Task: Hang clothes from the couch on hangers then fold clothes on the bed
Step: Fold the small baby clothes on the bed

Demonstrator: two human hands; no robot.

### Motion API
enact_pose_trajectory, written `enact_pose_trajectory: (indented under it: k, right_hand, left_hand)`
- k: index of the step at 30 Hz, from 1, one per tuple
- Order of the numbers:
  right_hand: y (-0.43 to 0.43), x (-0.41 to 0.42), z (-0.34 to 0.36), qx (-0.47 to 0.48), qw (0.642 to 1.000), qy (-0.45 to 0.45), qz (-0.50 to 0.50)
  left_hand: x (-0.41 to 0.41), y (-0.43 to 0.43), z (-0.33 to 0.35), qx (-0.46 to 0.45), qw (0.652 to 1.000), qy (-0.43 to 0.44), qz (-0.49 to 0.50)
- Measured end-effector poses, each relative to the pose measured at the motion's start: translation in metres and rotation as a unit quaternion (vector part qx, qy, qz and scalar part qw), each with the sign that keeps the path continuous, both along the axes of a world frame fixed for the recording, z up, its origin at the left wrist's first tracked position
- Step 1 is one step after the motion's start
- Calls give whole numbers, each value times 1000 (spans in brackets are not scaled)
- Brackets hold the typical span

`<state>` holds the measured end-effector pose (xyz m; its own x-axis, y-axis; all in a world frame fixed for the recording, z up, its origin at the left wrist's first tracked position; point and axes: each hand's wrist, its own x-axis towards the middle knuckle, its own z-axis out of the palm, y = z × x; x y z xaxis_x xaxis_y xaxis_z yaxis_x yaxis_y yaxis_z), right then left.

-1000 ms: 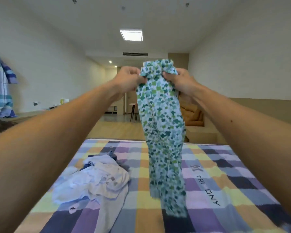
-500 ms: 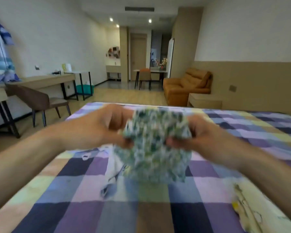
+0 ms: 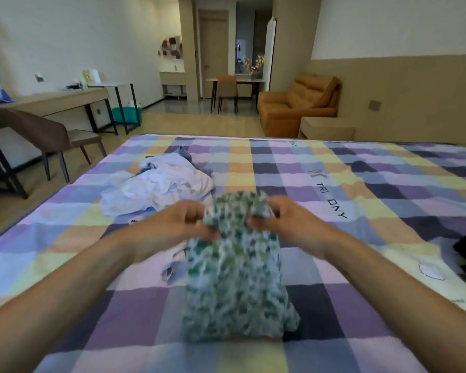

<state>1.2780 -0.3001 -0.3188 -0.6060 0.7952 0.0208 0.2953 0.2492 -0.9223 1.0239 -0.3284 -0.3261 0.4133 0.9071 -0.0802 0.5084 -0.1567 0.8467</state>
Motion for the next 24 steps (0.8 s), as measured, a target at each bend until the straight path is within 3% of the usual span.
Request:
enact_pose_trajectory:
  k: [2, 4, 5, 6, 8, 11, 14, 18, 22, 24]
  right_hand:
    - [38, -8, -12, 9, 994, -36, -106]
    - [52, -10, -36, 82, 965, -169, -185]
    - [49, -12, -49, 118, 951, -206, -198]
    - [40, -12, -61, 135, 950, -212, -183]
    - [11, -10, -85, 143, 964, -214, -60]
    - [-22, -6, -122, 173, 916, -344, 111]
    - [-28, -4, -143, 267, 876, -396, 68]
    - [-23, -6, -145, 344, 868, -359, 15]
    - [-28, -2, -123, 293, 886, -359, -1]
    - [-37, 7, -103, 255, 895, -363, 47]
  left_hand:
    - [2, 30, 0, 56, 994, 18, 87]
    - [-1, 41, -24, 131, 957, 190, 175]
    - [-1, 36, -43, 169, 939, 252, 160]
    - [0, 28, -60, 188, 942, 253, 118]
    - [10, 4, -85, 184, 960, 212, 6]
    - [16, -24, -129, 225, 930, 274, -101]
    - [18, -31, -154, 272, 898, 339, -64]
    - [22, -22, -163, 351, 857, 377, -19]
    - [13, -19, -139, 274, 909, 312, -8]
    - [12, -31, -114, 230, 935, 268, -42]
